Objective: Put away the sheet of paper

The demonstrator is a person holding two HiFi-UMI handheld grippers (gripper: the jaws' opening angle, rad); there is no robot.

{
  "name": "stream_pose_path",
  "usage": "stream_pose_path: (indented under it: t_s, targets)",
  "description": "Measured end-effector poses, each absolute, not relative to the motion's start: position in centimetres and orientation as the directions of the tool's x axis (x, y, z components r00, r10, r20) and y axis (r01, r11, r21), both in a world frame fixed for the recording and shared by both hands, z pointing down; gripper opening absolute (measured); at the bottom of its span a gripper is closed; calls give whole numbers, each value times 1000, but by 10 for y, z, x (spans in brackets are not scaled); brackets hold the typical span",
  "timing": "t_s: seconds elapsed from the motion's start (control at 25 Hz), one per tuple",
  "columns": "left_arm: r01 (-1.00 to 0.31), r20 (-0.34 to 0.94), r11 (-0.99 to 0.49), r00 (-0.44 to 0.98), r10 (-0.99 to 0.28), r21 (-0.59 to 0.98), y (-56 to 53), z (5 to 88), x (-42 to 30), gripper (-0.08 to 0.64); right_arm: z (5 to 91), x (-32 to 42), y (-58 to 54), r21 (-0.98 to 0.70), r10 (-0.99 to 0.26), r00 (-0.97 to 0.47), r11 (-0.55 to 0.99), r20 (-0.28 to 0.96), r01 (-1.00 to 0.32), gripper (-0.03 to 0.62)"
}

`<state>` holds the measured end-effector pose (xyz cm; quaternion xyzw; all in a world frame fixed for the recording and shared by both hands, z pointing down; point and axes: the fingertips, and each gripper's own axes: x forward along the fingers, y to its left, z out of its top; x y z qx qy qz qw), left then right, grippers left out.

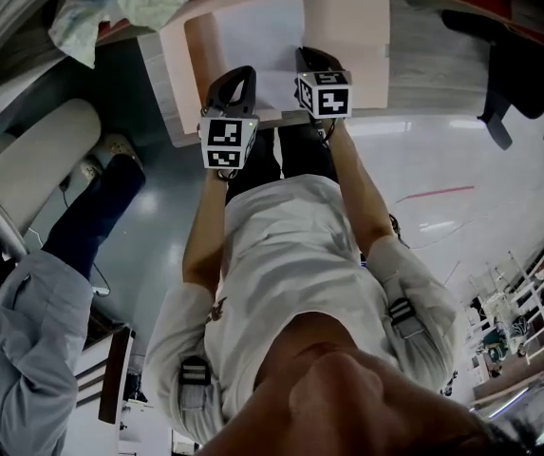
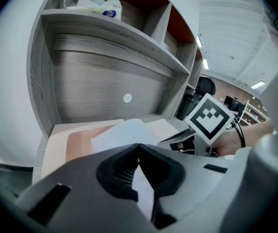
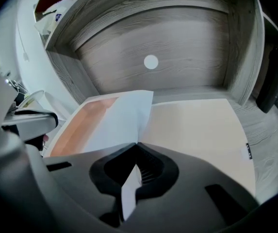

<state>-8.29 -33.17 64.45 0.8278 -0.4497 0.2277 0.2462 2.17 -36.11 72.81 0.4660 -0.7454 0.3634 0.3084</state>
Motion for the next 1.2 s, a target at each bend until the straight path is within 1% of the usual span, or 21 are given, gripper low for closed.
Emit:
stream_pose_path:
  t_s: [0.28,0.52,1.2]
  targets:
    - [-868,601,-454,476,-642,203,-328,647,-94,20,736,11,-357,-276,-447,-386,293,807,-916,20]
    - [-874,610,-440,467,-640,207,-324,651,-101,20,740,-2,-358,-277,-431,-401,323,809,-905,20]
    - [-883,608,-422,453,-652,206,-325,652,-118,20,748,-41,-362,-309,-397,-435,344,808,-887,20]
